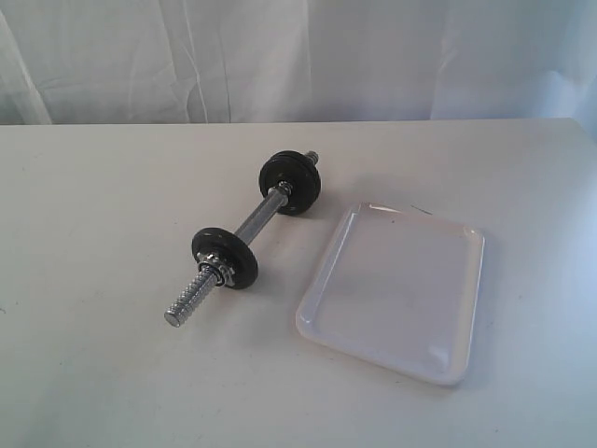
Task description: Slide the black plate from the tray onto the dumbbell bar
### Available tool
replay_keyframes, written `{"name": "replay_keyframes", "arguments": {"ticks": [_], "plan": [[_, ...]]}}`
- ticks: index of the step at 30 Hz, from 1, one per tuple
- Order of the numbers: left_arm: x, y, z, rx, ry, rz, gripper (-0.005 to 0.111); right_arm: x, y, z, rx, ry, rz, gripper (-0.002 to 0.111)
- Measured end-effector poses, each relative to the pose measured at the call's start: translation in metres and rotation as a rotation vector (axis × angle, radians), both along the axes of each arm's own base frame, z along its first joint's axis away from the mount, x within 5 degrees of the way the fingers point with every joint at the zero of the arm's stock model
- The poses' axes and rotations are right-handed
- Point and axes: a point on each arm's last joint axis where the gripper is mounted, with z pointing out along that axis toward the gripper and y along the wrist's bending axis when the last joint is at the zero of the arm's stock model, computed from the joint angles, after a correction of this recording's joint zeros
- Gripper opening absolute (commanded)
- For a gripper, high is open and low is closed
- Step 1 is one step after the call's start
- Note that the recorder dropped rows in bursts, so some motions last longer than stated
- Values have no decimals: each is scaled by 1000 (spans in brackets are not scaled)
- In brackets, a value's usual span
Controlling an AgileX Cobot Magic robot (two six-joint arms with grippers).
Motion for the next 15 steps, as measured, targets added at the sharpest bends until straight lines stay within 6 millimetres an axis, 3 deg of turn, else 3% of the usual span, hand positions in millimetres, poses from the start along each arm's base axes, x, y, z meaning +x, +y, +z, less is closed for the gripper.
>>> {"name": "replay_keyframes", "arguments": {"ticks": [15], "plan": [[0, 2, 0, 0, 0, 35, 0, 0, 0, 0, 0, 0, 0, 0]]}}
